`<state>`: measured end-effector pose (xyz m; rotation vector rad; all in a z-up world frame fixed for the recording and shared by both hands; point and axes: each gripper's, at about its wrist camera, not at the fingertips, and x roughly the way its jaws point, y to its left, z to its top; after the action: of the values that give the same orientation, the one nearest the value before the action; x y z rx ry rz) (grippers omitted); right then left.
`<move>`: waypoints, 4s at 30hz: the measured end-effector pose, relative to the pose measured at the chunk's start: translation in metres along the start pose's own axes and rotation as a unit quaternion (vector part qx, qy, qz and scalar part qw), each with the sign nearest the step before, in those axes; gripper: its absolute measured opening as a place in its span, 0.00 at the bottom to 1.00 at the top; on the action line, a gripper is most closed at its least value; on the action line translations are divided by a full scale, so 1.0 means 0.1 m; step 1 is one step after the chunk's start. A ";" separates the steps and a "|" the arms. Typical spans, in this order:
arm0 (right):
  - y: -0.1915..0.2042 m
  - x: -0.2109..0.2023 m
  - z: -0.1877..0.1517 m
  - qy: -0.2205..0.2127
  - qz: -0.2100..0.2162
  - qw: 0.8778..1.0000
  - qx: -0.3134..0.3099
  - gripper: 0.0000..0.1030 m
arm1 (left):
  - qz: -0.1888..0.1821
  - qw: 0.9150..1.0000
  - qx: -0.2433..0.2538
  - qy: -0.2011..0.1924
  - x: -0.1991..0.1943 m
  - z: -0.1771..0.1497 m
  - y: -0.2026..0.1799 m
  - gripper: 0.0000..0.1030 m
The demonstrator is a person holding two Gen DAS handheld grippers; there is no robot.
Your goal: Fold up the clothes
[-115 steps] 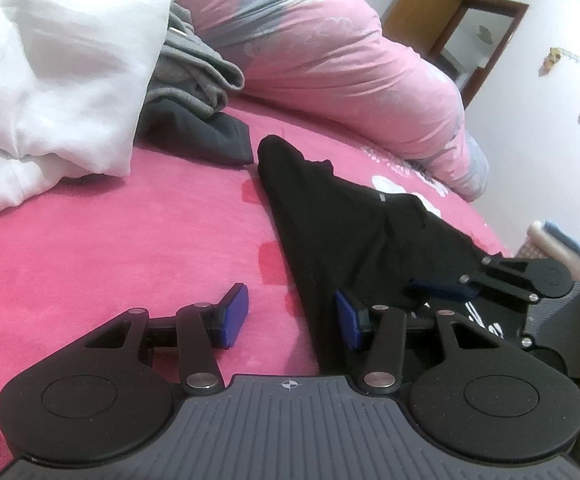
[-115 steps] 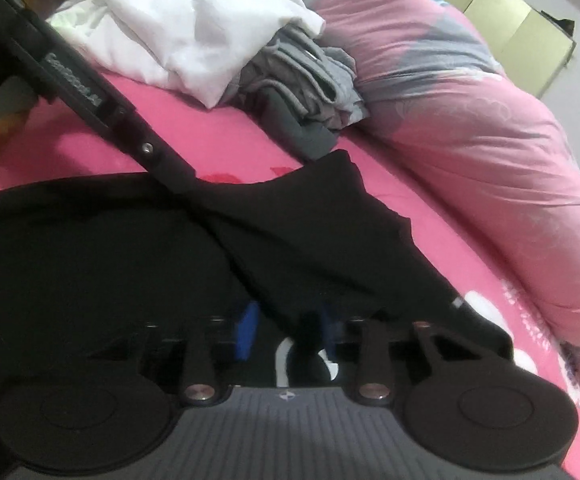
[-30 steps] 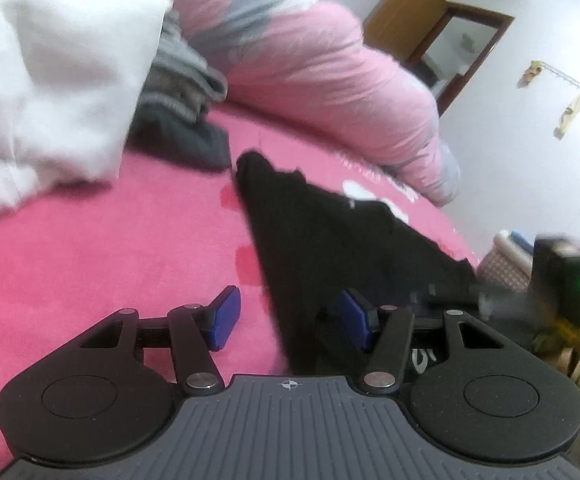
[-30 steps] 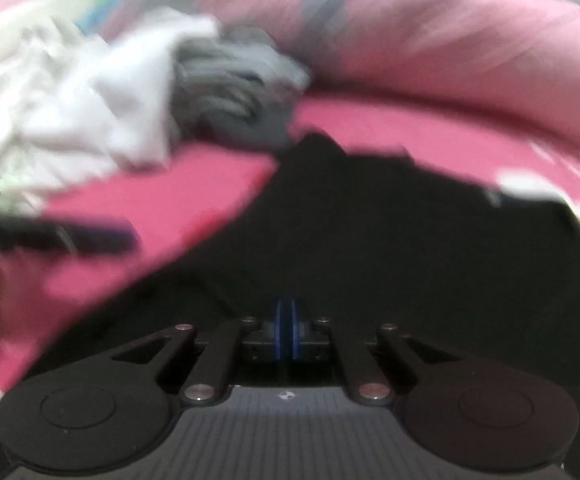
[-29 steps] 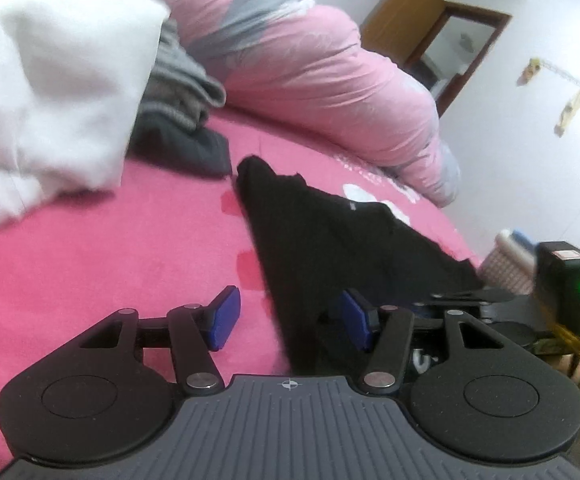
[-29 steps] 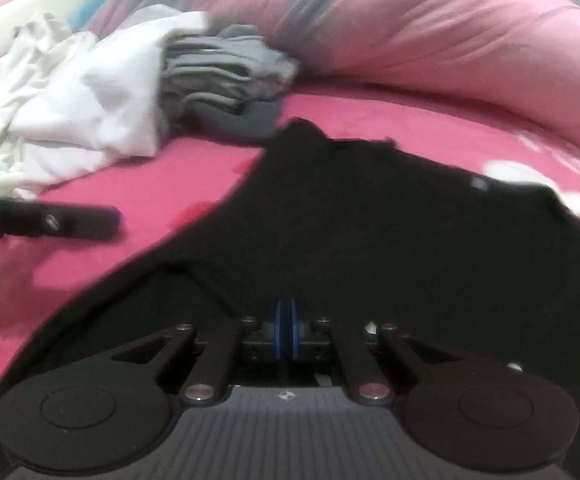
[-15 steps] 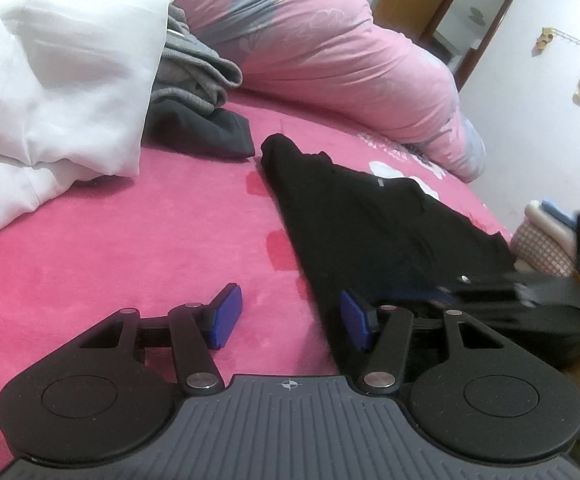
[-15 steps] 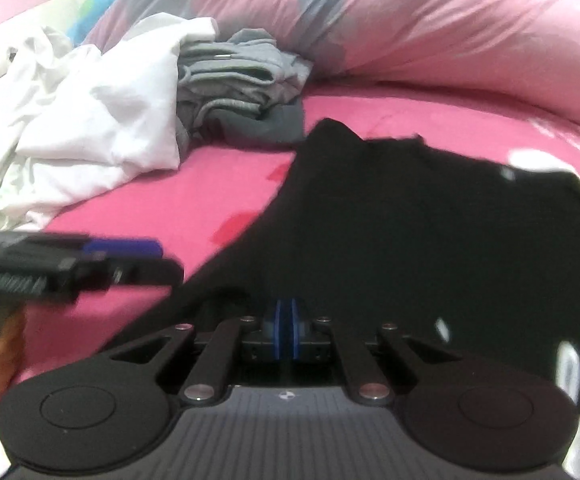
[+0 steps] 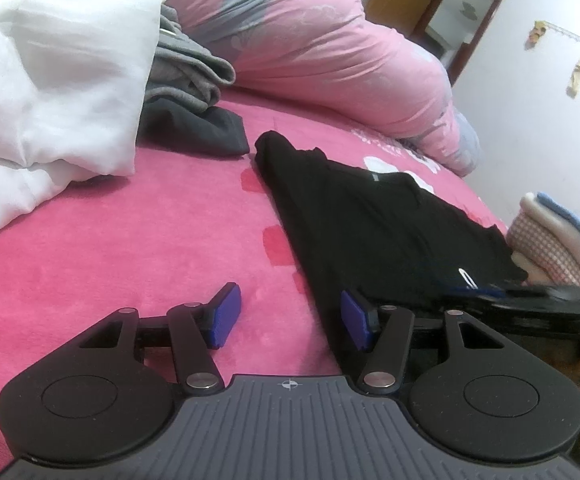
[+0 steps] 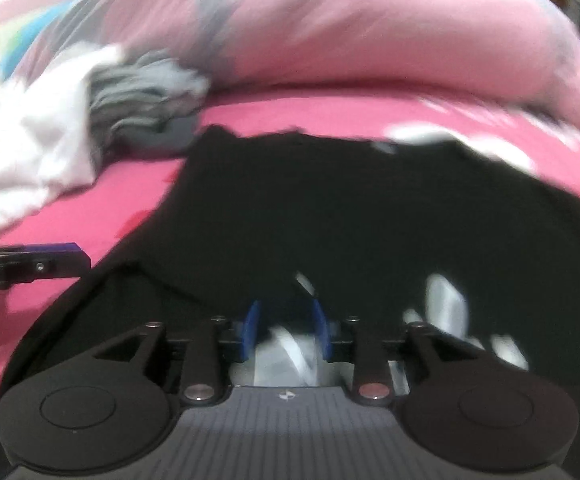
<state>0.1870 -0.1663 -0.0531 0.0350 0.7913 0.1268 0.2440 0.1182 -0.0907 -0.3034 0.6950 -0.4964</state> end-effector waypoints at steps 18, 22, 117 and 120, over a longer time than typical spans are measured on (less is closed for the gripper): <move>-1.75 -2.30 -1.43 -0.153 -0.099 0.928 0.325 0.49 | 0.056 0.996 0.051 -0.037 -0.26 -0.05 -0.69 0.56; -2.13 -2.08 -1.33 -0.163 -0.073 0.915 0.361 0.49 | 0.053 0.994 0.089 -0.022 -0.19 0.09 -1.14 0.56; -0.66 0.07 -1.07 -0.173 -0.135 0.895 -0.389 0.35 | -0.039 0.996 0.001 0.079 2.58 0.97 -2.14 0.01; -0.69 0.01 -1.09 -0.173 -0.134 0.896 -0.387 0.30 | -0.043 0.995 -0.011 0.084 2.59 0.93 -2.04 0.01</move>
<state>0.1175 -0.2362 -0.1361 -0.7893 0.3389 0.1608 0.4096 -0.1813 -0.0745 -0.3147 0.8534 -0.6017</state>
